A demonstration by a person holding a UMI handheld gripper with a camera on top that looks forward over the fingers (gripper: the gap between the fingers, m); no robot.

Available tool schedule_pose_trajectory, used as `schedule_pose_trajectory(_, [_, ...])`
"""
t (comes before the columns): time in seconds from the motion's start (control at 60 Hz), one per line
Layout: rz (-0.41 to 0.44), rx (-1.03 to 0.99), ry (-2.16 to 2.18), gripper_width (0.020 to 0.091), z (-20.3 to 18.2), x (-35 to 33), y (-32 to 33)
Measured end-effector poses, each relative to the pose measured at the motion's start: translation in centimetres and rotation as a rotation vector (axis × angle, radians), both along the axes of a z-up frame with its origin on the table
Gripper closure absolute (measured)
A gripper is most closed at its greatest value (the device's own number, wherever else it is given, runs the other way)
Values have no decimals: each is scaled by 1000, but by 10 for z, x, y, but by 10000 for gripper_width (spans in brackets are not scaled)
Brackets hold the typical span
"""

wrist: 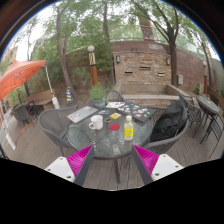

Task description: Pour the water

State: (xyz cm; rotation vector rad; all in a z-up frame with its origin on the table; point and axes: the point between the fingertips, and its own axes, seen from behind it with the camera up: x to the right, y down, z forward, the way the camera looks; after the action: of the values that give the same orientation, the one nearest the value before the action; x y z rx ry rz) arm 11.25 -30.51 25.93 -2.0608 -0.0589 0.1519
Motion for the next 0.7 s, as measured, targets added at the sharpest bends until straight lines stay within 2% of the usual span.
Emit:
schedule_pose_trajectory(0.083, [-29,-2,-10,270,2,16,-1])
schedule_pose_trajectory(0.183, [-31,25,29,269,3,0,8])
schedule_pose_trajectory(0.283, [13,63,-54,267,-1,-12,15])
schedule_pose_trajectory(0.35, [20,74,-97,298,-8,-11,29])
schedule_pose_trajectory(0.467, [-24,61,0,296,-43,-44,68])
schedule_pose_trajectory(0.5, [-43,53,23,295,-30,-72,63])
schedule_pose_trajectory(0.533, [-66,59,34,293,-34,-71,72])
schedule_pose_trajectory(0.6, [-107,71,28,297,-54,-48,99])
schedule_pose_trajectory(0.7, [-156,46,-5,296,-107,-4,151])
